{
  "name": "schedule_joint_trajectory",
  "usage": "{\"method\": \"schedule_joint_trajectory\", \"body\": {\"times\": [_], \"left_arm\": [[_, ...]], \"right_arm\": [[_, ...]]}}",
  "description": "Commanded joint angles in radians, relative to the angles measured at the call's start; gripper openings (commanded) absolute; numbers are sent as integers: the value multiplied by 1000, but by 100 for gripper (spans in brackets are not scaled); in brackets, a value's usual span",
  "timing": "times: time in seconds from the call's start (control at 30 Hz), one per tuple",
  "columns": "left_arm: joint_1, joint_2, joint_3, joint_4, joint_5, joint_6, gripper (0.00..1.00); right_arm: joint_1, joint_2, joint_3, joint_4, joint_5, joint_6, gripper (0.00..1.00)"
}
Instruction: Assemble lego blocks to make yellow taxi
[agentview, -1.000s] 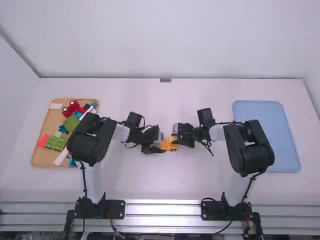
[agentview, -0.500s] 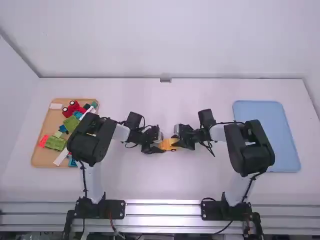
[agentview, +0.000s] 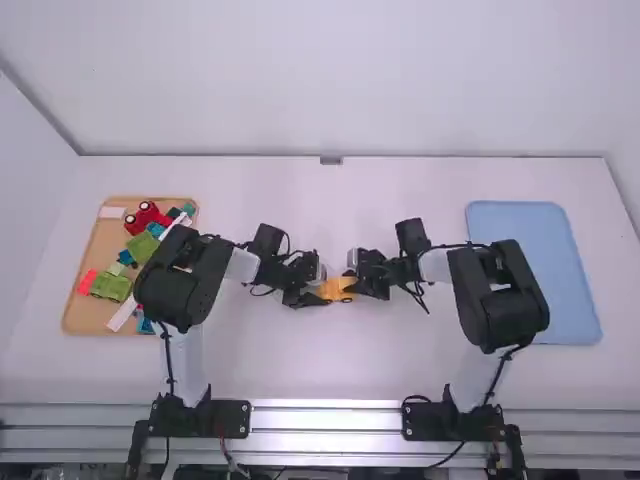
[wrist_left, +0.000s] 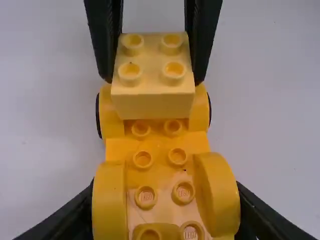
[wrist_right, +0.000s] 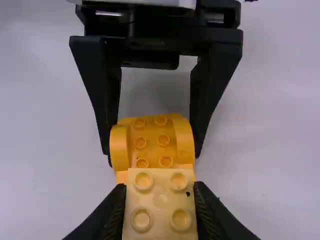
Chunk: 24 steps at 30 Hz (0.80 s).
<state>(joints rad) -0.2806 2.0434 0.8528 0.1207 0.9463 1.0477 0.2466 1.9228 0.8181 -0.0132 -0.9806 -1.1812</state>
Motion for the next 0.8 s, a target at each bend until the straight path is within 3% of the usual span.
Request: {"method": "schedule_joint_trajectory", "body": {"times": [0.0,0.5,0.77], "left_arm": [[-1,49,-42,-39,-151,-37,51],[-1,49,-42,-38,-152,-36,51],[-1,49,-41,-35,-151,-37,51]], "right_arm": [[28,3,-9,25,11,8,26],[2,14,0,20,11,48,26],[32,14,0,-29,41,0,25]]}}
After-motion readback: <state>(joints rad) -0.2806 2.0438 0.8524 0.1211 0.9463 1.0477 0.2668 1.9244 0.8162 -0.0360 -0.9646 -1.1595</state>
